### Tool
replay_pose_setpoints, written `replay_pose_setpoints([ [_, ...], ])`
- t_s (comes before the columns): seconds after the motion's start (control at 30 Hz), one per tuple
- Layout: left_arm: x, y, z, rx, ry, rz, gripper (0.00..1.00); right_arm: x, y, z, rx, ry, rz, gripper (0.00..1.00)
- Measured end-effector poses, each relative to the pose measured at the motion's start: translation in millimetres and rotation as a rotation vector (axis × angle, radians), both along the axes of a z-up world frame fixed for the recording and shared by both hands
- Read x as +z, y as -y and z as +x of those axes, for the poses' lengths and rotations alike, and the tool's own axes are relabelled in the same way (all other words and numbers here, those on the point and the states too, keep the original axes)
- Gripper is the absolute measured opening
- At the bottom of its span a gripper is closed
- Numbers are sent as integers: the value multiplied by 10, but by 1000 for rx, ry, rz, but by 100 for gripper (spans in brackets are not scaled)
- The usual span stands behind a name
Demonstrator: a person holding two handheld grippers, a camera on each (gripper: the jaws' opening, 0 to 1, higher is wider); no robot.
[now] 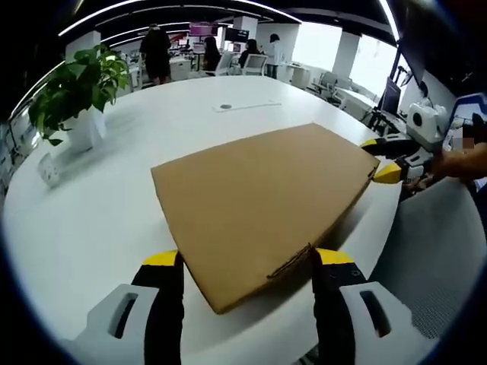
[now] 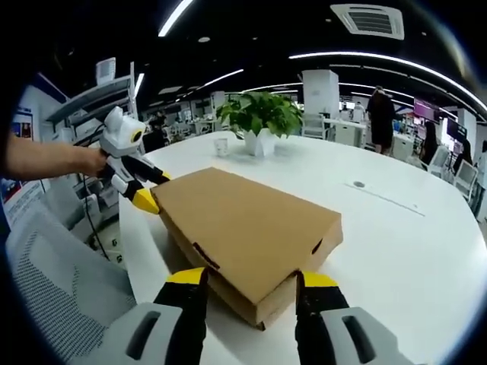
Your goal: Operate the shoe box by opening the lid, removing the specified soft item, and placing it in the target area until the item is outside and the box remains undamaged.
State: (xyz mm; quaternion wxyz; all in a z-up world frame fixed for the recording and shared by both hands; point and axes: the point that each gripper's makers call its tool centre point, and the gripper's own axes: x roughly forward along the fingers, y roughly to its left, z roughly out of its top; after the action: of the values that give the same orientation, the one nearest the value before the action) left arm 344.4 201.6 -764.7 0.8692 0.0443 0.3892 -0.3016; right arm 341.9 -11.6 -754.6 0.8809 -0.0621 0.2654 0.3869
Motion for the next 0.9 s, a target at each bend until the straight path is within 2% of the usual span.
replay_pose_setpoints([
  [0.47, 157, 13, 3, 2, 19, -15, 71, 195, -11, 14, -13, 6, 41, 44],
  [0.9, 267, 21, 21, 5, 17, -18, 73, 295, -22, 30, 2, 12, 16, 45],
])
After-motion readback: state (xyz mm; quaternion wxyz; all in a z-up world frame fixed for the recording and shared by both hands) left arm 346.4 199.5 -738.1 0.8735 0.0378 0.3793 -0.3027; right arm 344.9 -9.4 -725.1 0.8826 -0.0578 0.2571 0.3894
